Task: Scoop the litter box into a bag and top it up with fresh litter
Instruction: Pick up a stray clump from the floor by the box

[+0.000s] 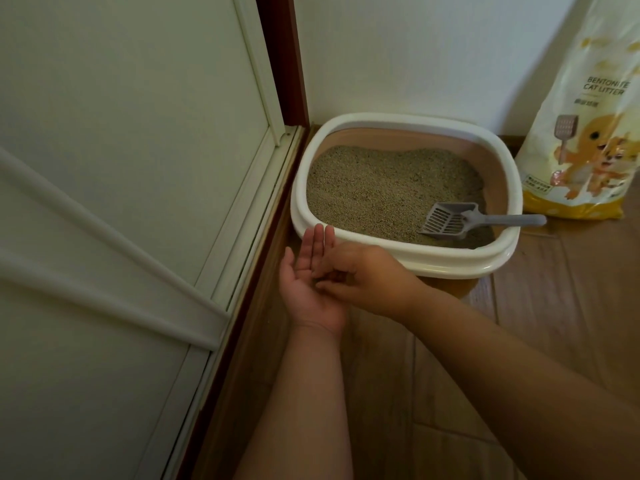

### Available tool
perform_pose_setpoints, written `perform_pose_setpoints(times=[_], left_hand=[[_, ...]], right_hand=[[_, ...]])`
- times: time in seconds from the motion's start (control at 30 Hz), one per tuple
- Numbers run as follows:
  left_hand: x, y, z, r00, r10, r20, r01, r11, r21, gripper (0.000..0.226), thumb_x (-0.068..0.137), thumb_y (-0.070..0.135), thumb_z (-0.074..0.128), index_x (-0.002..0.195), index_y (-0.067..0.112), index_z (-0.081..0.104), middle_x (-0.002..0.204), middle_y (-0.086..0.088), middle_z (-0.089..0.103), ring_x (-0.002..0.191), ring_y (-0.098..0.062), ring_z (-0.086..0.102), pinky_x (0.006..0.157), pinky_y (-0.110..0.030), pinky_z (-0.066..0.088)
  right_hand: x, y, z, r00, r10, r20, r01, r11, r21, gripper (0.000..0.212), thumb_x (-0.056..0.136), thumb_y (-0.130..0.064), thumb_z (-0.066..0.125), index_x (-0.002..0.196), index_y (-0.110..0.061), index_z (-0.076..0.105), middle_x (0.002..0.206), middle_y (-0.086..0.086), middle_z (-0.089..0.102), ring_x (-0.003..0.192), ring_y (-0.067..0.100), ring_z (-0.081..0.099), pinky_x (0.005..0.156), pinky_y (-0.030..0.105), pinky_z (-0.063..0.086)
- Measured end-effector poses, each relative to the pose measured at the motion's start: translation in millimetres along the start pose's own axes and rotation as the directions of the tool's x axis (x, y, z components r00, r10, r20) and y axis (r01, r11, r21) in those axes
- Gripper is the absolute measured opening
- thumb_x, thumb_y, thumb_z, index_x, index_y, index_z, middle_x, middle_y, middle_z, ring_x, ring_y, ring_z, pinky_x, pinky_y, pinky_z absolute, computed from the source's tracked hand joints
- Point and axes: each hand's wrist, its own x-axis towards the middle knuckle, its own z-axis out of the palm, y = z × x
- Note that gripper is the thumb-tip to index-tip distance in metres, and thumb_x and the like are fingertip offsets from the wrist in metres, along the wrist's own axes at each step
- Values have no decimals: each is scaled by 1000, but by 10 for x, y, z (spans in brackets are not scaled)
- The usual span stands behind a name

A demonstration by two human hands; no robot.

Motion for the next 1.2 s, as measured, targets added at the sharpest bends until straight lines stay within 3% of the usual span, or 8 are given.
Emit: perform_pose_setpoints(times=[0.17, 0.33, 0.5, 0.57, 0.67, 0.77, 1.03, 1.2], left_hand=[[-48, 15, -15, 1000, 9, 23, -8, 999, -39, 45, 103, 35, 49, 128, 3, 66, 138, -16, 65, 130, -29, 62, 108, -47, 50], [-87, 87, -5, 995, 97, -34, -100, 989, -112, 48, 102, 34, 51, 136, 1, 61, 138, -17, 65, 124, -31, 66, 112, -42, 47], [-99, 161, 61, 994, 97, -45, -102, 986, -135, 45, 103, 34, 51, 132, 3, 64, 132, -16, 69, 121, -29, 68, 110, -41, 48], [-100, 181, 68, 994, 96, -47, -101, 985, -142, 44, 103, 34, 51, 130, 3, 66, 132, -16, 69, 121, -29, 68, 109, -40, 48], [-117, 212, 52, 994, 99, -40, -105, 982, -156, 45, 103, 33, 51, 132, 2, 65, 133, -17, 68, 122, -29, 67, 110, -40, 48], [-102, 229, 37, 993, 110, -49, -117, 982, -147, 44, 104, 32, 50, 132, 2, 64, 133, -17, 68, 122, -29, 67, 111, -40, 47], [-56, 195, 36, 993, 108, -51, -113, 987, -113, 45, 102, 33, 52, 131, 1, 64, 133, -17, 68, 123, -28, 67, 108, -40, 51], [-63, 149, 62, 994, 99, -36, -102, 990, -100, 45, 103, 33, 51, 131, 0, 65, 135, -17, 67, 124, -29, 66, 108, -40, 51]], right_hand=[[-35, 17, -22, 995, 23, -100, -14, 996, 85, 20, 85, -26, 81, 103, -18, 81, 100, -4, 73, 92, 5, 68, 82, 19, 53], [5, 97, 59, 920, 292, -260, -275, 956, 100, 10, 93, -33, 69, 91, -25, 75, 82, -8, 71, 76, 7, 65, 71, 33, 55], [-56, 488, 389, 900, 421, 111, -402, 902, -159, 20, 87, -19, 64, 104, -18, 73, 101, 2, 72, 91, 20, 67, 75, 28, 50], [-93, 640, 593, 866, 445, 228, -374, 879, -295, 28, 83, -27, 61, 110, -21, 68, 115, 6, 65, 106, 28, 64, 84, 31, 50], [-133, 773, 862, 762, 543, 353, -371, 813, -449, 72, 80, -45, 63, 147, -29, 43, 157, 5, 36, 137, 34, 43, 108, 46, 44], [-145, 834, 1044, 726, 579, 371, -357, 779, -516, 90, 81, -60, 65, 157, -35, 22, 166, 2, 18, 146, 36, 26, 113, 52, 37], [-254, 908, 1100, 744, 563, 360, -327, 776, -539, 51, 95, -26, 59, 145, -22, 51, 162, 7, 28, 139, 34, 34, 110, 42, 38], [-347, 844, 924, 778, 574, 255, -405, 769, -496, 31, 93, -12, 57, 121, -18, 69, 132, 6, 56, 120, 29, 51, 100, 36, 46]])
